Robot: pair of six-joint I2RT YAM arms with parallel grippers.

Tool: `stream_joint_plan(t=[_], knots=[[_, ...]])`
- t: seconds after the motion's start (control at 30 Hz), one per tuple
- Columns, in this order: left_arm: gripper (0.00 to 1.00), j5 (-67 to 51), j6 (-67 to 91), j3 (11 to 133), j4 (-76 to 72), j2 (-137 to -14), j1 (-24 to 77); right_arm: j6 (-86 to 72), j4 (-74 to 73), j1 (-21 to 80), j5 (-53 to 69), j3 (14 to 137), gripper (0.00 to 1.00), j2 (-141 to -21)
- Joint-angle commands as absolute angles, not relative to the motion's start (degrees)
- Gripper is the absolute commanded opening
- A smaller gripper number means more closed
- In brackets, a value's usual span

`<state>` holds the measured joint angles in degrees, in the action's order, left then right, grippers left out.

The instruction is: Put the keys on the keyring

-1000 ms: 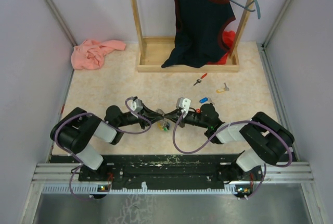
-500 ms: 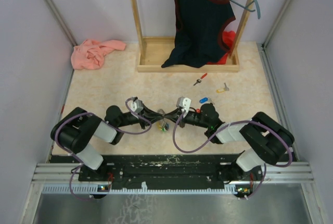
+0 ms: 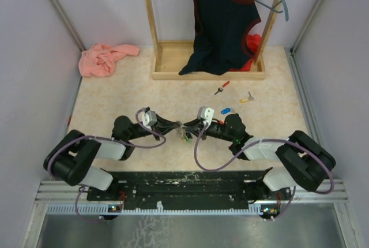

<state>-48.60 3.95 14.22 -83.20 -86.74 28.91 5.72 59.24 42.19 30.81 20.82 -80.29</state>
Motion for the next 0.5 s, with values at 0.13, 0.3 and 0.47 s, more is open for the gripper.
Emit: stream_joint_plan(t=[0.13,0.3,0.47], knots=[[0.00,-42.5,-13.6,20.9,-50.2,-74.6,31.7,15.5,40.5,42.1,25.6,24.6,0.27,-71.7],[0.00,-42.2,-15.7,21.9,-48.6,-74.3,32.6,16.9,39.5,42.0,24.5,25.3,0.31,-70.4],[0.00,-43.0,-16.7,22.8,-46.7,-74.8,33.0,19.2,37.6,42.0,25.7,27.2,0.32,-71.2]])
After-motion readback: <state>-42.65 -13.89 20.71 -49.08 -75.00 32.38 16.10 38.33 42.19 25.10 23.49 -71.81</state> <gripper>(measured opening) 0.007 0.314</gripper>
